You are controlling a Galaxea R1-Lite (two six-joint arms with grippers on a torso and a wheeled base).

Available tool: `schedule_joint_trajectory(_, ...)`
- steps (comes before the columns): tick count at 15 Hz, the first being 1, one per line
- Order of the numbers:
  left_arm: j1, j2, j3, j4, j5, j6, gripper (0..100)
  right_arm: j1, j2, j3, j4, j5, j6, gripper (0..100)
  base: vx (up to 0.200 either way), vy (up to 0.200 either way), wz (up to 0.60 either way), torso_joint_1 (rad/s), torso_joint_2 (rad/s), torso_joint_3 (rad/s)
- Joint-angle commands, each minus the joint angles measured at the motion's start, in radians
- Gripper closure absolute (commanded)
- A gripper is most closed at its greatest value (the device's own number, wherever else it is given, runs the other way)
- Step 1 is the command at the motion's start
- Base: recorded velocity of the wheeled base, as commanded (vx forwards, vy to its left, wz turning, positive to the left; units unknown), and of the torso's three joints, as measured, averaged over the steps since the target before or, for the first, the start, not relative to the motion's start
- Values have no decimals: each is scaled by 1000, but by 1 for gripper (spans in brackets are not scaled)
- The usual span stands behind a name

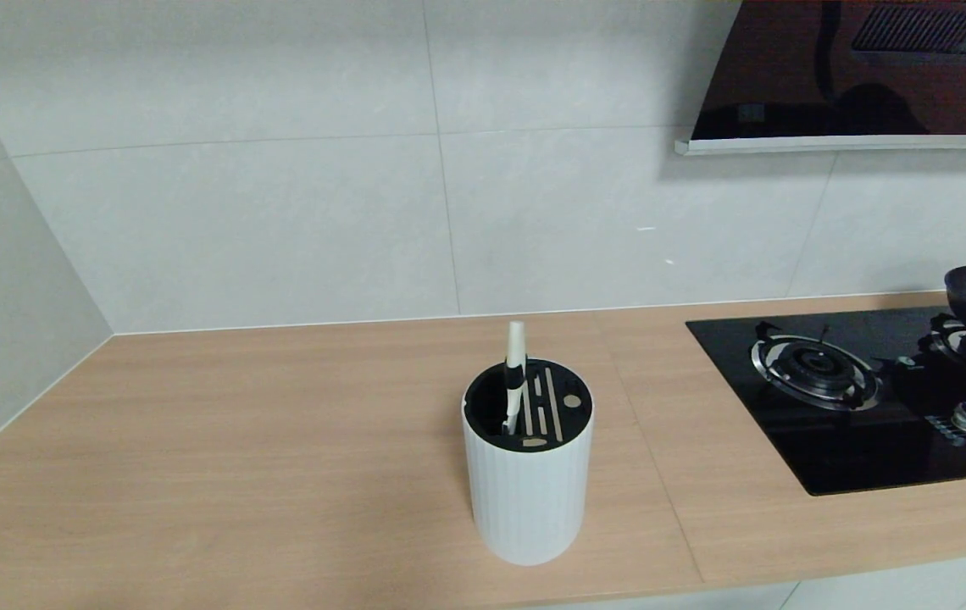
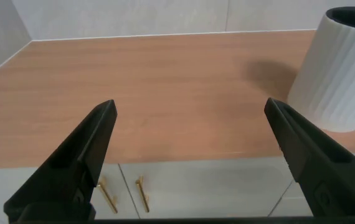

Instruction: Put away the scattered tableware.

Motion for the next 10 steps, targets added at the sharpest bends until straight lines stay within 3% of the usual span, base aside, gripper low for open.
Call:
schedule_joint_trajectory(1,-1,2,3,0,0,-5,0,0,2,1,9,8,4,0,0,0,0,0,0,0)
schedule_joint_trajectory(10,-1,2,3,1,0,-8,0,2,0,9,33,6,88,0,0,0,0,0,0,0)
